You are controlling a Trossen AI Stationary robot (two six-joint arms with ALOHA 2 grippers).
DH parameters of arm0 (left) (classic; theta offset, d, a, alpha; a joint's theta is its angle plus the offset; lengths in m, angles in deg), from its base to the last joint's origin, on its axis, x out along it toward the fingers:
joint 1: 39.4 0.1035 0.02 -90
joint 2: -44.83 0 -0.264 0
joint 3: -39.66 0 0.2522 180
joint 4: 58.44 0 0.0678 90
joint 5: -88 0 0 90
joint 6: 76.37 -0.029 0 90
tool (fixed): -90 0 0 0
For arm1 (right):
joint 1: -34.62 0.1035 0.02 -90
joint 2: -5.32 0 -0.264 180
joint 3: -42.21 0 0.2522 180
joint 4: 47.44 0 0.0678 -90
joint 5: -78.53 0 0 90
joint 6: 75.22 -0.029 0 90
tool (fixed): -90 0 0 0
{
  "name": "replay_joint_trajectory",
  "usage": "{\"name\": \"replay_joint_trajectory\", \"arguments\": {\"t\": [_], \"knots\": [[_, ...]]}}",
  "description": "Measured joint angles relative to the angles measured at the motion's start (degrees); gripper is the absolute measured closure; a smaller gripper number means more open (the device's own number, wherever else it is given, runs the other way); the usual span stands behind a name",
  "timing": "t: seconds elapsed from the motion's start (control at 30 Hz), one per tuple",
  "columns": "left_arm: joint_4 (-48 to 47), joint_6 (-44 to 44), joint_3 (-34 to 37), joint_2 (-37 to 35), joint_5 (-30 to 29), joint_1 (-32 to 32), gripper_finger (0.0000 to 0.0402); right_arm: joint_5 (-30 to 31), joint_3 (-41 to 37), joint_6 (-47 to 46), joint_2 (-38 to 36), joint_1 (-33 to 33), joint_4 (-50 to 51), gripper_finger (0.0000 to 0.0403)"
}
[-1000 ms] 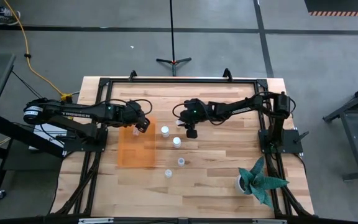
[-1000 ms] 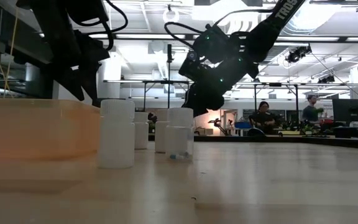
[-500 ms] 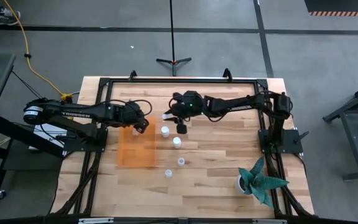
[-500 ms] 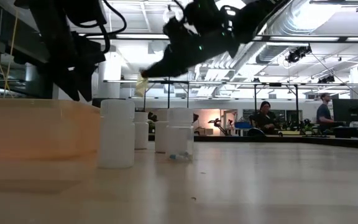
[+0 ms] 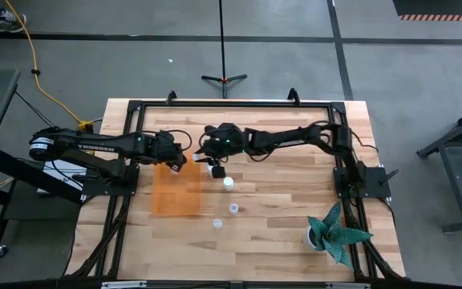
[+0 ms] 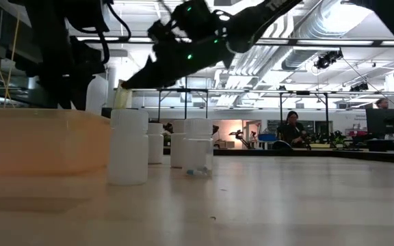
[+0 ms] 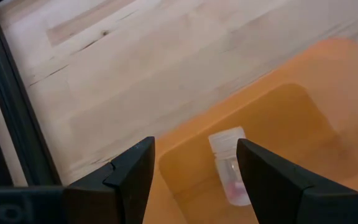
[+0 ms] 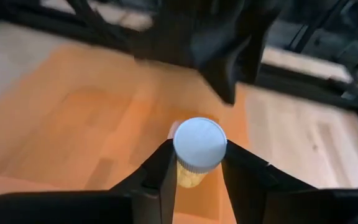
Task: Pick and place pill bottles into a basket
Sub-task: Put the yellow pill bottle into the orange bin
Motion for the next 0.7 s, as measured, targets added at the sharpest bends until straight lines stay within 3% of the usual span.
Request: {"name": "replay_joint_trajectory", "arguments": {"t": [0.33,0.7], "knots": [[-0.17,0.14,-0.02,-3.66,-0.24,0.0,0.0142,-1.88,12.24,0.22,9.49,-0.32,9.76,0.0294],[-0.32,0.12,-0.02,-4.15,-0.7,0.0,0.0142,-2.36,13.27,-0.68,12.09,-1.22,11.24,0.0294]]}}
